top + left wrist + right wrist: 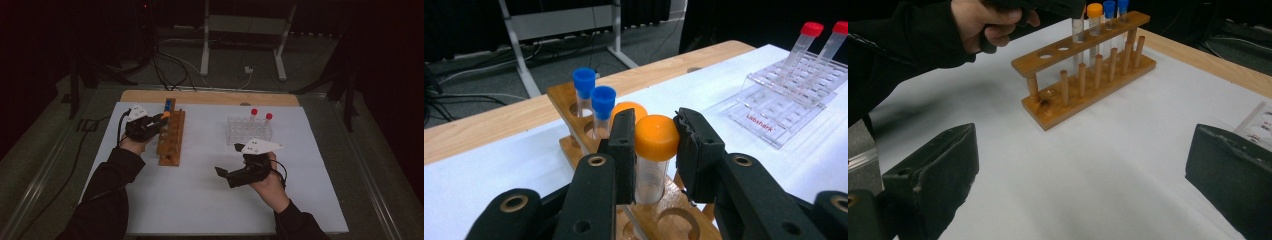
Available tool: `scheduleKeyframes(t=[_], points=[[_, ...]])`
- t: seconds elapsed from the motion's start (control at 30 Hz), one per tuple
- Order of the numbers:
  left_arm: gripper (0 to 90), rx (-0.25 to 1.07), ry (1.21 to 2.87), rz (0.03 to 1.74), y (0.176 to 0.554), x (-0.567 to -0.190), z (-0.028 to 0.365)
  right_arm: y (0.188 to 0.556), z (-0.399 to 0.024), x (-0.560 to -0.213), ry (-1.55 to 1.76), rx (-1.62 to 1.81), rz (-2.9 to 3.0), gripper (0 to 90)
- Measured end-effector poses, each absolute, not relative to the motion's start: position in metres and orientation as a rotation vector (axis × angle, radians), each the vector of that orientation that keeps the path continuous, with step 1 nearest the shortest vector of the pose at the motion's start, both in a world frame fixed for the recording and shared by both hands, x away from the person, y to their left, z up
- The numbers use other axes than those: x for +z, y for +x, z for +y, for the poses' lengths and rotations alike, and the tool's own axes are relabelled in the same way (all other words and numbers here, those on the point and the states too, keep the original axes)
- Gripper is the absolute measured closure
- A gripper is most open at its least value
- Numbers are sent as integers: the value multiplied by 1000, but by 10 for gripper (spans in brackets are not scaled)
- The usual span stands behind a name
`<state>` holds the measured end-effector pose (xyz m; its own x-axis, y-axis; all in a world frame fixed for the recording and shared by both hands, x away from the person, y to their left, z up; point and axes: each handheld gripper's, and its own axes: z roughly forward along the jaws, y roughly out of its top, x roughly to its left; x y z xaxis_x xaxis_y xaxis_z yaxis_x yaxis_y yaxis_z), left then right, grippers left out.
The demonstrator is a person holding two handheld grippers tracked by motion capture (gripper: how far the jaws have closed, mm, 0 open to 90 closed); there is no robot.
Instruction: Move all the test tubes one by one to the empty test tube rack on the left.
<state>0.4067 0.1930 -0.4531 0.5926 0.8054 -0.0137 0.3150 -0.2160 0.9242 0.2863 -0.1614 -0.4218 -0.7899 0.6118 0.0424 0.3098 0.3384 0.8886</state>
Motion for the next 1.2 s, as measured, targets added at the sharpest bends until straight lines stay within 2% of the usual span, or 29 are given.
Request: scheduleKeyframes(t=[0.4,0.83,1.2], points=[[716,616,1823,917,407,-457,190,286,-161,-421,818,1433,2313,6],[700,575,1843,929,407,-454,193,286,-161,-419,817,1440,2310,6],[324,567,1847,858,383,-434,198,290,-171,-407,820,1443,2263,6]])
